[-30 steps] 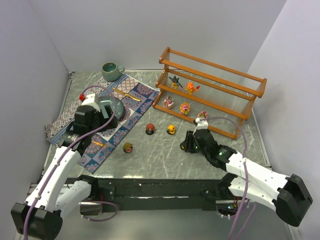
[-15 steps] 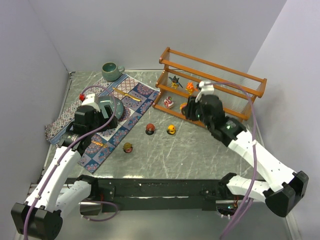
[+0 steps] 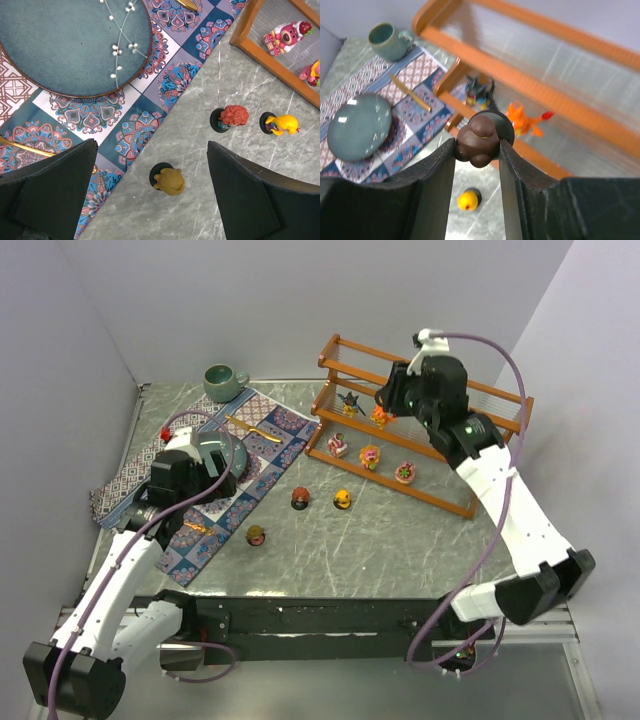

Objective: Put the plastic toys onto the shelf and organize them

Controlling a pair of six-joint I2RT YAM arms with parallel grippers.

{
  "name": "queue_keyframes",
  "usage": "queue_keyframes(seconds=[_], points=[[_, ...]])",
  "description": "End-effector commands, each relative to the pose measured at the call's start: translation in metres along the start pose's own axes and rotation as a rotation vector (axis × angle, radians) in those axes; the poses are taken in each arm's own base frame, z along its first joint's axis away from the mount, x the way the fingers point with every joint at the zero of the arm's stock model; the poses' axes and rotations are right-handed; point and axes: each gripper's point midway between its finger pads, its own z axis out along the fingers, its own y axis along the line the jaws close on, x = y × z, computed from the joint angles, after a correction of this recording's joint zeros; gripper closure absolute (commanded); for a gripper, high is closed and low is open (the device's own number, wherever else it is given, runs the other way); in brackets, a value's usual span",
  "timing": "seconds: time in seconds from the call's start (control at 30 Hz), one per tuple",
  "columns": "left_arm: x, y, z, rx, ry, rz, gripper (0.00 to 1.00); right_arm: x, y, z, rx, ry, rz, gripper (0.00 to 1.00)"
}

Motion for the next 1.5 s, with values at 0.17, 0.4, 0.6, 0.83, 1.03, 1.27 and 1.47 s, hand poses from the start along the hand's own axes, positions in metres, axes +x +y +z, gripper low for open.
queue_keyframes(seconds=[0.17, 0.4, 0.6, 0.83, 1.03, 1.27, 1.47], points=[[-0.004, -0.003, 0.002, 0.02, -0.006, 0.014, 0.03, -0.055, -0.009, 0.025, -0.009, -0.055, -0.003, 0.89], [-0.002, -0.001, 0.005, 0.01, 0.001, 0.016, 0.03, -0.063, -0.015, 0.05, -0.027, -0.029, 0.016, 0.88], [-0.001, 0.0, 0.006, 0.008, 0.009, 0.014, 0.03, -0.071, -0.02, 0.07, -0.029, -0.017, 0.031, 0.87], [0.0, 0.0, 0.008, 0.007, 0.015, 0.015, 0.03, -0.074, -0.02, 0.094, -0.044, -0.005, 0.044, 0.87], [0.0, 0.0, 0.008, 0.01, 0.016, 0.014, 0.03, -0.068, -0.02, 0.109, -0.051, 0.011, 0.058, 0.86], [0.001, 0.0, 0.008, 0.007, 0.02, 0.016, 0.03, -0.068, -0.021, 0.119, -0.053, 0.017, 0.069, 0.85], [0.001, 0.0, 0.007, 0.01, 0.018, 0.014, 0.03, -0.062, -0.022, 0.126, -0.047, 0.029, 0.074, 0.83]])
